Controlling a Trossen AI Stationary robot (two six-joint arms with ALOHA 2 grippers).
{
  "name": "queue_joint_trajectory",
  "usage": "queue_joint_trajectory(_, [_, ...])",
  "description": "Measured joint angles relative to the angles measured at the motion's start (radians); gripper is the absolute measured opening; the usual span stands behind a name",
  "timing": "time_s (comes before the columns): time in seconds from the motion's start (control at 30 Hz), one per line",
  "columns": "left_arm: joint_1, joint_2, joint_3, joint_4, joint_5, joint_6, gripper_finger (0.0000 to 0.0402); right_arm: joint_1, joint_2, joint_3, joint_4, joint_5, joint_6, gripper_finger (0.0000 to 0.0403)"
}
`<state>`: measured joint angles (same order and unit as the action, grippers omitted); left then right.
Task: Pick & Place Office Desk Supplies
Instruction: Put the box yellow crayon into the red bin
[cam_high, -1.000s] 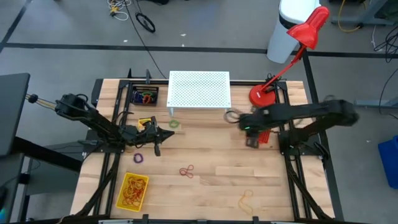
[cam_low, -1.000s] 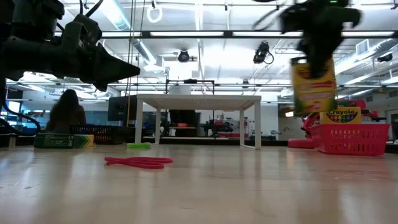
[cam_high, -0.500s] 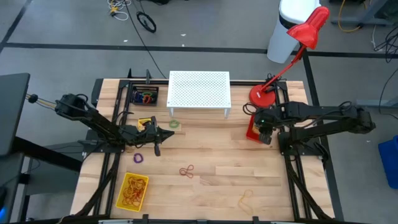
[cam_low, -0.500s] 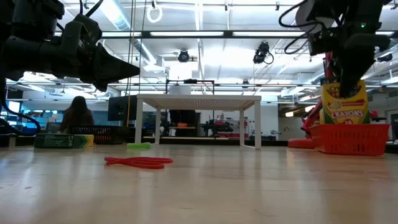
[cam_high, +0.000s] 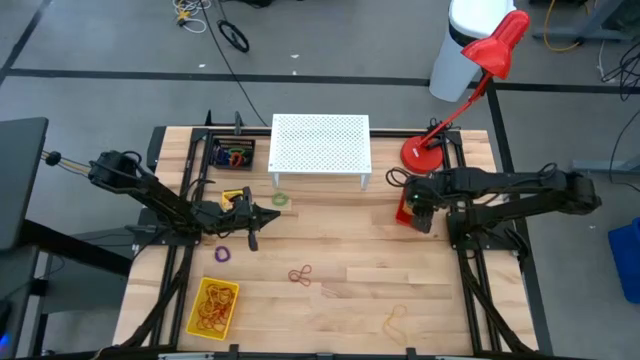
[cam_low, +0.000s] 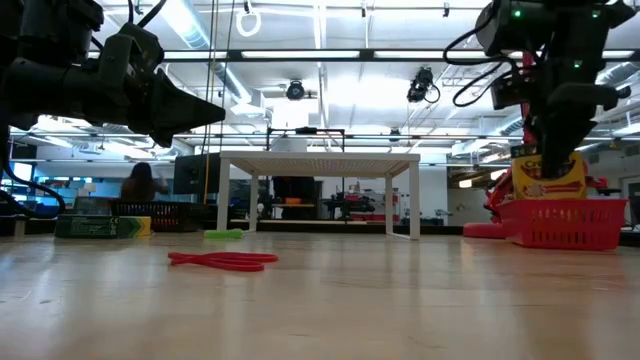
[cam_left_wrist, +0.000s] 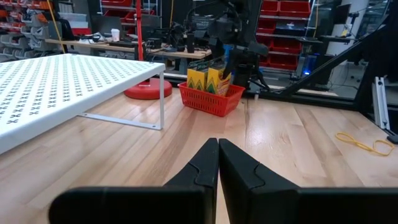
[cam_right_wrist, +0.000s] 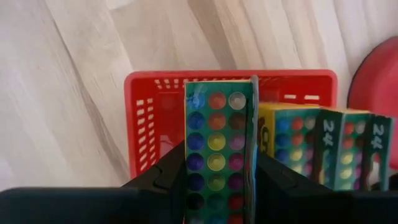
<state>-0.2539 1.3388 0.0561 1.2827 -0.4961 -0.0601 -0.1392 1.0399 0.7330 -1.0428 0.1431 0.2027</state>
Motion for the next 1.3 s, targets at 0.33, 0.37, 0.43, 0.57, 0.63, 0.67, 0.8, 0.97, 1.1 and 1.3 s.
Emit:
queue_joint_trajectory(0.33, [0.000,0.000,0.000,0.000,0.000,0.000,0.0018,0.000,0.053,0.000,-0.004,0.004,0.002,0.0127])
queue_joint_trajectory(0.37, [0.000,0.000,0.000,0.001,0.000,0.000,0.0018,0.000,0.061,0.000,-0.005,0.004,0.002,0.0127])
queue_joint_trajectory(0.43, [0.000,0.000,0.000,0.000,0.000,0.000,0.0018,0.000,0.072,0.000,-0.005,0.005,0.002,0.0127])
queue_joint_trajectory(0.57, [0.000,0.000,0.000,0.000,0.000,0.000,0.0018,0.000,0.078,0.000,-0.005,0.024,0.007,0.0127])
queue_joint_trajectory(0.63, [0.000,0.000,0.000,0.001,0.000,0.000,0.0018,0.001,0.077,0.000,-0.006,0.026,0.008,0.0127])
queue_joint_trajectory(0.67, [0.000,0.000,0.000,0.000,0.000,0.000,0.0018,0.001,0.076,0.000,-0.006,0.028,0.010,0.0127])
queue_joint_trajectory(0.8, [0.000,0.000,0.000,0.000,0.000,0.000,0.0018,0.001,0.075,0.000,-0.006,0.031,0.011,0.0127])
queue_joint_trajectory(0.97, [0.000,0.000,0.000,0.000,0.000,0.000,0.0018,0.001,0.076,0.000,-0.006,0.032,0.019,0.0127])
queue_joint_trajectory(1.1, [0.000,0.000,0.000,0.000,0.000,0.000,0.0018,0.001,0.075,0.001,-0.006,0.033,0.028,0.0140])
queue_joint_trajectory(1.3, [0.000,0.000,0.000,0.000,0.000,0.001,0.0018,0.001,0.075,0.002,-0.006,0.032,0.053,0.0208])
